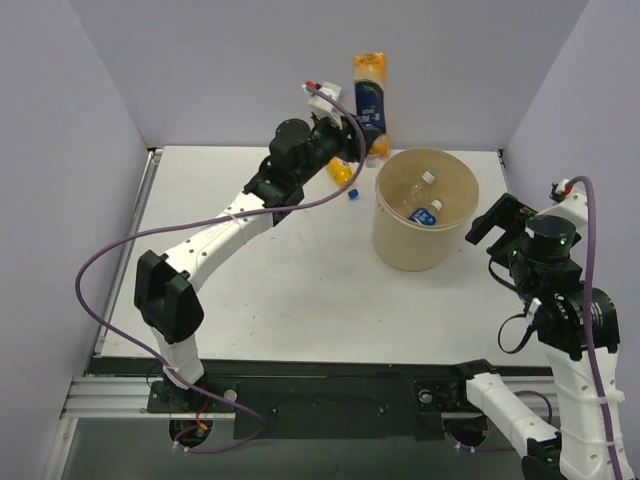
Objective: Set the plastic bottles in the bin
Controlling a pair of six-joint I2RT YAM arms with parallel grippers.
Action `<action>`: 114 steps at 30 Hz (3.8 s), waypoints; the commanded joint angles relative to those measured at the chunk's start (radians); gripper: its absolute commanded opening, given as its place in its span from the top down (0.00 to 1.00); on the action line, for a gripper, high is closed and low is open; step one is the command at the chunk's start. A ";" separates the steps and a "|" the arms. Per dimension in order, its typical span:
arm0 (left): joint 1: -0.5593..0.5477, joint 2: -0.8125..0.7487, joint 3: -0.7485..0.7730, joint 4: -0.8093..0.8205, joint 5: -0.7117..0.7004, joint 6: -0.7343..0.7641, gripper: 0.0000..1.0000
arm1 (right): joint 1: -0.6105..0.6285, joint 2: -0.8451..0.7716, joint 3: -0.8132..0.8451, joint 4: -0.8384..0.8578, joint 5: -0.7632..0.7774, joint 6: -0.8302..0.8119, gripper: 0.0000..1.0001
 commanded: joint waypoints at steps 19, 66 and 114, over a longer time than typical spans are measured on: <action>-0.146 0.150 0.274 -0.188 0.123 0.223 0.06 | 0.003 -0.071 0.010 -0.094 0.078 -0.023 0.05; 0.117 0.915 0.796 -0.423 -0.293 -0.482 0.04 | 0.004 0.068 -0.008 -0.057 0.073 -0.032 0.05; 0.109 0.137 -0.089 0.003 -0.232 -0.153 0.66 | 0.006 0.038 -0.079 0.025 -0.017 0.035 0.05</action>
